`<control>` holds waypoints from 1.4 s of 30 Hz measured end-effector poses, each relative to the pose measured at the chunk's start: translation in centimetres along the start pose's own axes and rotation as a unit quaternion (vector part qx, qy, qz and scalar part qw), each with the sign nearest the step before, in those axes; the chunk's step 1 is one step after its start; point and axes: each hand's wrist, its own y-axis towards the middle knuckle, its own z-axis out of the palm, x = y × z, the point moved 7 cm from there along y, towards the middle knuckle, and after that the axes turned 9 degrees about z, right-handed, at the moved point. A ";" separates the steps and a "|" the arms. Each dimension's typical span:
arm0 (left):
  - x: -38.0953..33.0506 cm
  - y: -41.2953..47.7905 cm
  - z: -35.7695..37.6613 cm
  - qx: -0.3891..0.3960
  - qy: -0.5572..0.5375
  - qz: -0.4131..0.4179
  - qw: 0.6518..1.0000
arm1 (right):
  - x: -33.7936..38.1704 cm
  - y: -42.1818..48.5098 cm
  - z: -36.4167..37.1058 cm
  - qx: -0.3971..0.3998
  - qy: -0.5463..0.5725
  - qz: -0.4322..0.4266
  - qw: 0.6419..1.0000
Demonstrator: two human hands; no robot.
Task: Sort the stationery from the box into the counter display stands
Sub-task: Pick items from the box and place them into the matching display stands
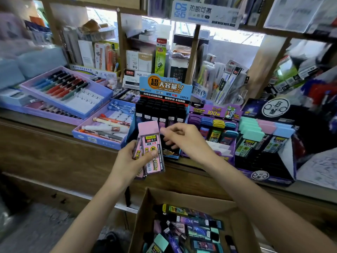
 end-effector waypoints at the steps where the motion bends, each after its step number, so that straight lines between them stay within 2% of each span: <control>1: -0.2 0.0 1.0 0.013 0.001 0.002 1.000 | -0.2 -0.5 -0.4 -0.003 0.013 0.004 1.000; 12: -0.5 -0.1 12.8 0.121 0.032 0.022 0.992 | -5.7 -5.4 -9.8 -0.047 0.084 0.079 0.992; 16: -0.8 0.0 16.4 0.133 0.041 0.033 0.990 | -7.7 -7.5 -15.0 -0.081 0.114 0.072 0.988; 20: -1.2 -0.1 18.7 0.136 0.003 0.024 0.990 | -9.0 -9.1 -22.6 -0.189 0.141 0.041 0.971; 24: -0.8 0.0 19.6 0.116 0.015 0.023 0.993 | -10.0 -8.9 -28.3 -0.278 0.086 0.013 0.956; 31: 0.1 0.0 20.0 0.123 0.045 0.009 0.991 | -11.8 -5.3 -28.0 -0.273 -0.039 0.007 0.961; 36: 0.2 -0.1 20.9 0.137 0.056 0.012 0.989 | -12.7 -4.3 -27.2 -0.275 -0.023 0.002 0.961; 42: -0.3 -0.2 21.4 0.130 0.046 0.017 0.990 | -12.8 -3.8 -26.6 -0.235 -0.022 -0.009 0.972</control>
